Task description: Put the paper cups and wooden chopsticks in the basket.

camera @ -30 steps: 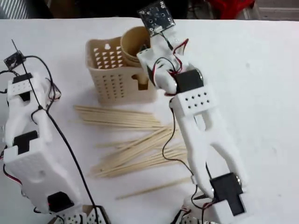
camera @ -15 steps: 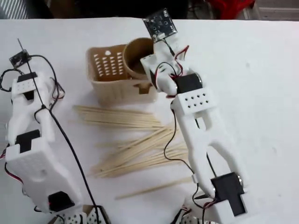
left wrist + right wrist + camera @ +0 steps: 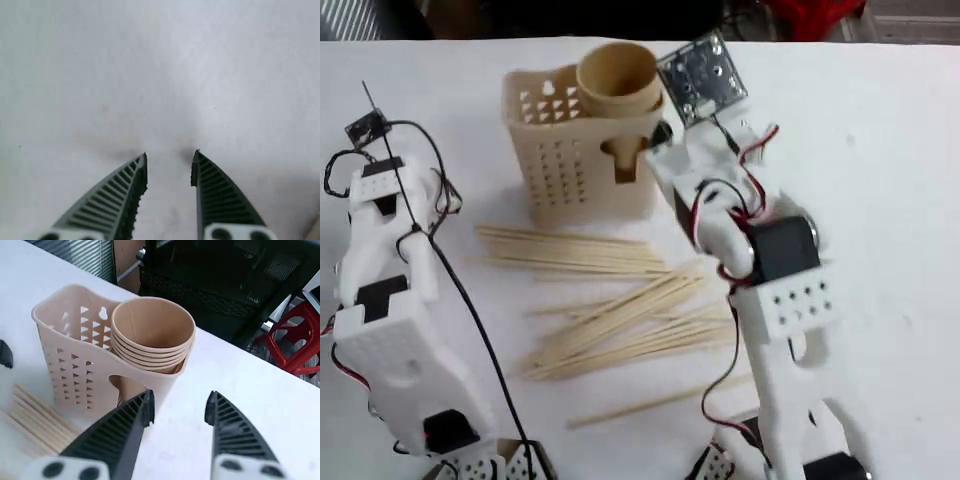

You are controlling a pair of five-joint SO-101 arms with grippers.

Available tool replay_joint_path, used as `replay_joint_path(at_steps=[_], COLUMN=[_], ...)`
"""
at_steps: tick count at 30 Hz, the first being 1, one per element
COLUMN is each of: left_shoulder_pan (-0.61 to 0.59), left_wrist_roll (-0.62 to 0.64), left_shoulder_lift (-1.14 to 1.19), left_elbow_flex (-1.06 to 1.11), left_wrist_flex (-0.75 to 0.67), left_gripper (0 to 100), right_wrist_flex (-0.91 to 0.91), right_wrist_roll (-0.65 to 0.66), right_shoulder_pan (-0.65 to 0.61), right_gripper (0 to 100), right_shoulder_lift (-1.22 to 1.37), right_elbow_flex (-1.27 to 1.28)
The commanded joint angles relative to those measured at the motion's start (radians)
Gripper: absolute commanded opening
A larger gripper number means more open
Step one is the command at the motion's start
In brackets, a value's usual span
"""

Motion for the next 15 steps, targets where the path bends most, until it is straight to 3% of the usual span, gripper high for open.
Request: replay_joint_path(at_steps=[1,7,11,15], left_shoulder_pan=[0.013,0.031,0.038,0.038], left_wrist_roll=[0.008,0.006,0.005,-0.04], left_shoulder_lift=[-0.008,-0.007,-0.005,-0.005], left_elbow_flex=[-0.015,-0.014,-0.014,-0.014], left_wrist_flex=[-0.015,-0.015,-0.015,-0.015], left_gripper=[16,16,16,16], right_wrist_flex=[0.22,0.34,0.295,0.136], right_wrist_roll=[0.144,0.316,0.503,0.557], right_shoulder_pan=[-0.042,-0.061,-0.213,-0.38], right_gripper=[17.7,17.6,17.9,17.7], right_shoulder_lift=[-0.07,-0.073,-0.073,-0.062], right_elbow_flex=[0.008,0.15,0.384,0.591])
